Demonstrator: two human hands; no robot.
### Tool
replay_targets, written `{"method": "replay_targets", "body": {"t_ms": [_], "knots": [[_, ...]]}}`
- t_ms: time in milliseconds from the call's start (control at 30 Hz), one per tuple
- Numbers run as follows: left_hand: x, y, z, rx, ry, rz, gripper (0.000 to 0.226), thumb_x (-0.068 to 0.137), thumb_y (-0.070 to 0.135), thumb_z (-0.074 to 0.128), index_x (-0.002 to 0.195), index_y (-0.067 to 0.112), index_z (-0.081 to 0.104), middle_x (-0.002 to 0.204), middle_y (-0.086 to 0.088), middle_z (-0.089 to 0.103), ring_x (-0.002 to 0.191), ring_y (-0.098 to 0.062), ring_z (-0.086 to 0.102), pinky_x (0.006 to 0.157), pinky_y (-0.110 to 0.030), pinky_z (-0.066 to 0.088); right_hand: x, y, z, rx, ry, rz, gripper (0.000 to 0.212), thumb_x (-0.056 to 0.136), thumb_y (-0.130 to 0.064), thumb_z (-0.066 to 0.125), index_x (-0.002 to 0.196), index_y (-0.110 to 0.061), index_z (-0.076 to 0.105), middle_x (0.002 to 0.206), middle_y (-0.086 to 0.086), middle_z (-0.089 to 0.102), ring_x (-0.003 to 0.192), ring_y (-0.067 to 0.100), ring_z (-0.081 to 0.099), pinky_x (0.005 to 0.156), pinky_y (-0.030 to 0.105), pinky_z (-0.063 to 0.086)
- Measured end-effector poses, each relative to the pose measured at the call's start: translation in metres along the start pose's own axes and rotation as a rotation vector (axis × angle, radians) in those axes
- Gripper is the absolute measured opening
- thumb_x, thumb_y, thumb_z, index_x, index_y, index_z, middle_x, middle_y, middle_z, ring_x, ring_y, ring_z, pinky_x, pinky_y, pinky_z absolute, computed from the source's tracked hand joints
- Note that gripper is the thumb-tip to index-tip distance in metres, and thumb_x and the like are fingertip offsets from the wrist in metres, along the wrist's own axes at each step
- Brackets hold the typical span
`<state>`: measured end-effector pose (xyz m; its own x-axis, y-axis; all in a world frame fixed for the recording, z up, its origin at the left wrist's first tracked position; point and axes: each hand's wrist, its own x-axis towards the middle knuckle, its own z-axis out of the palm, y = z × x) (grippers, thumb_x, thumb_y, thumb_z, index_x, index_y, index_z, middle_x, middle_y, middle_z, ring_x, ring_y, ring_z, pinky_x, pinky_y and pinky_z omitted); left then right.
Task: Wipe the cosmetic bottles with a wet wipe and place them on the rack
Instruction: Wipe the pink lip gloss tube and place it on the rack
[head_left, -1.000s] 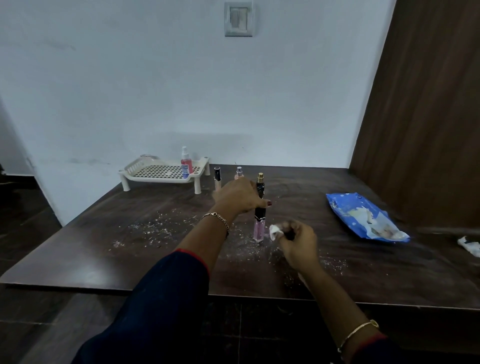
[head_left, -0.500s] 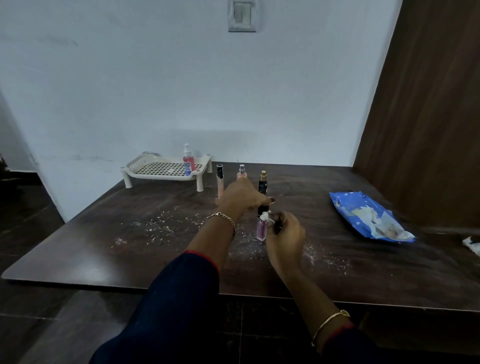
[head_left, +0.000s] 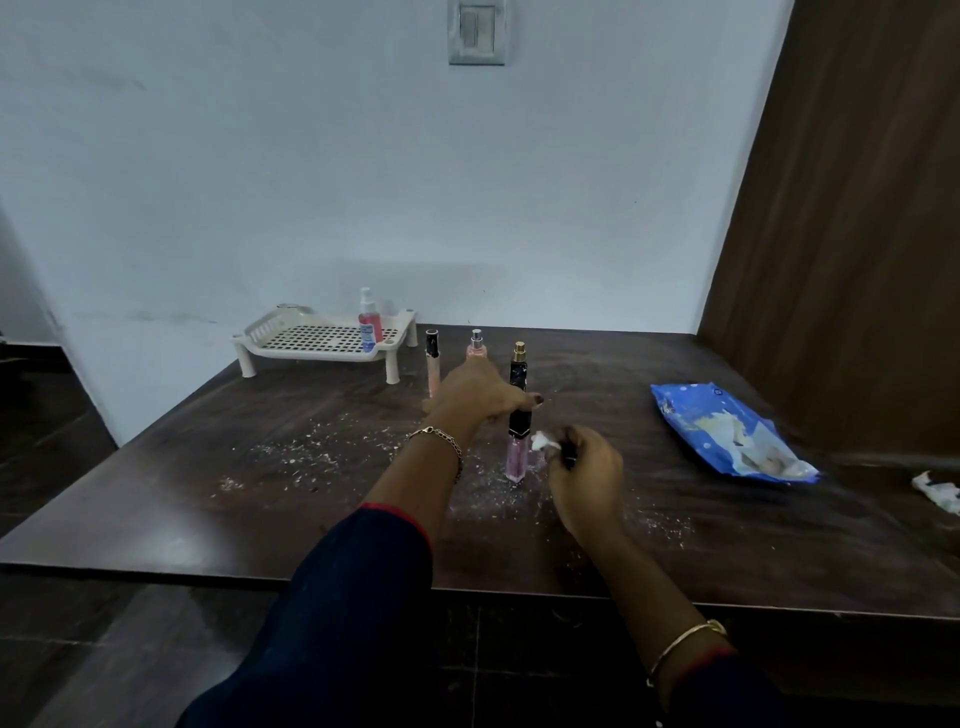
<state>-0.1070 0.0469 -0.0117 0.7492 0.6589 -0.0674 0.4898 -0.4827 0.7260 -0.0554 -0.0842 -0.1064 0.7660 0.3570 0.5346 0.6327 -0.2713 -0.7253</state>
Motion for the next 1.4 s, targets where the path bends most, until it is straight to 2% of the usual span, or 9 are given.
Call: {"method": "replay_targets", "body": {"t_ms": [233,433,500,633,767,967,1100,1267,1400], "knots": [[0.007,-0.005,0.0,0.035,0.027,0.06,0.08,0.057,0.054,0.079,0.104,-0.008,0.059,0.111,-0.033,0.061,0.109,-0.049,0.055,0.092,-0.056,0.048,-0.002,-0.009,0.013,0.135,-0.001,-0.023,0.008,0.086,-0.003,0.059,0.089,-0.006,0.066,0.082,0.002,0.063,0.072,0.012,0.056,0.061,0.016,0.039],[0.009,-0.007,-0.001,0.033,0.03,0.11,0.086,0.062,0.053,0.077,0.114,-0.011,0.055,0.098,-0.031,0.065,0.097,-0.047,0.062,0.084,-0.052,0.052,-0.001,-0.012,0.009,0.073,0.012,-0.133,0.013,0.086,-0.003,0.057,0.087,-0.011,0.066,0.083,0.002,0.063,0.074,0.014,0.058,0.065,0.034,0.05],[0.007,-0.007,0.0,0.047,0.023,0.107,0.08,0.068,0.048,0.077,0.113,-0.013,0.054,0.07,-0.02,0.064,0.069,-0.032,0.065,0.073,-0.038,0.052,-0.005,-0.011,0.007,0.048,-0.007,-0.18,0.012,0.086,-0.004,0.056,0.085,-0.012,0.065,0.082,0.002,0.062,0.073,0.013,0.056,0.063,0.033,0.048],[0.008,-0.004,0.0,0.063,0.027,0.079,0.073,0.061,0.052,0.079,0.092,-0.01,0.059,0.091,-0.028,0.065,0.095,-0.036,0.063,0.081,-0.046,0.053,-0.006,-0.006,0.003,0.009,-0.038,-0.232,0.011,0.085,-0.004,0.058,0.086,-0.011,0.066,0.082,-0.001,0.06,0.072,0.01,0.054,0.062,0.027,0.046],[0.009,-0.004,0.001,0.038,0.003,0.049,0.051,0.069,0.043,0.079,0.06,0.007,0.043,0.054,-0.003,0.043,0.048,-0.014,0.045,0.053,-0.024,0.035,0.002,-0.006,0.002,-0.005,-0.01,-0.198,0.015,0.082,0.002,0.058,0.087,-0.009,0.068,0.083,0.0,0.062,0.071,0.009,0.054,0.062,0.023,0.043],[0.013,-0.007,0.002,0.003,0.0,0.071,0.051,0.069,0.039,0.08,0.055,0.013,0.039,0.052,-0.001,0.039,0.046,-0.014,0.034,0.051,-0.024,0.031,-0.007,-0.004,0.001,0.017,-0.059,-0.226,0.013,0.083,-0.001,0.06,0.086,-0.011,0.068,0.08,-0.006,0.059,0.07,0.0,0.052,0.061,0.01,0.038],[0.015,-0.01,0.003,0.007,-0.004,0.067,0.048,0.069,0.041,0.079,0.058,0.011,0.044,0.053,-0.001,0.042,0.046,-0.013,0.036,0.06,-0.027,0.038,-0.002,0.006,-0.005,-0.028,-0.054,-0.021,0.006,0.082,-0.005,0.065,0.083,-0.01,0.068,0.079,0.0,0.064,0.07,0.014,0.058,0.063,0.029,0.047],[0.016,-0.011,0.005,0.013,0.022,0.056,0.045,0.067,0.042,0.08,0.06,0.011,0.047,0.056,-0.002,0.045,0.054,-0.016,0.043,0.07,-0.038,0.051,0.013,-0.003,-0.008,0.115,0.063,0.158,0.011,0.077,-0.011,0.074,0.072,-0.008,0.065,0.069,0.003,0.066,0.065,0.018,0.061,0.063,0.032,0.049],[0.012,-0.008,0.004,0.021,0.038,0.058,0.043,0.067,0.038,0.08,0.055,0.011,0.05,0.052,-0.002,0.047,0.046,-0.013,0.04,0.054,-0.023,0.038,0.005,-0.018,0.006,0.387,0.02,0.23,0.021,0.077,-0.005,0.073,0.066,-0.005,0.056,0.063,0.011,0.057,0.062,0.012,0.051,0.062,0.035,0.048]]}}
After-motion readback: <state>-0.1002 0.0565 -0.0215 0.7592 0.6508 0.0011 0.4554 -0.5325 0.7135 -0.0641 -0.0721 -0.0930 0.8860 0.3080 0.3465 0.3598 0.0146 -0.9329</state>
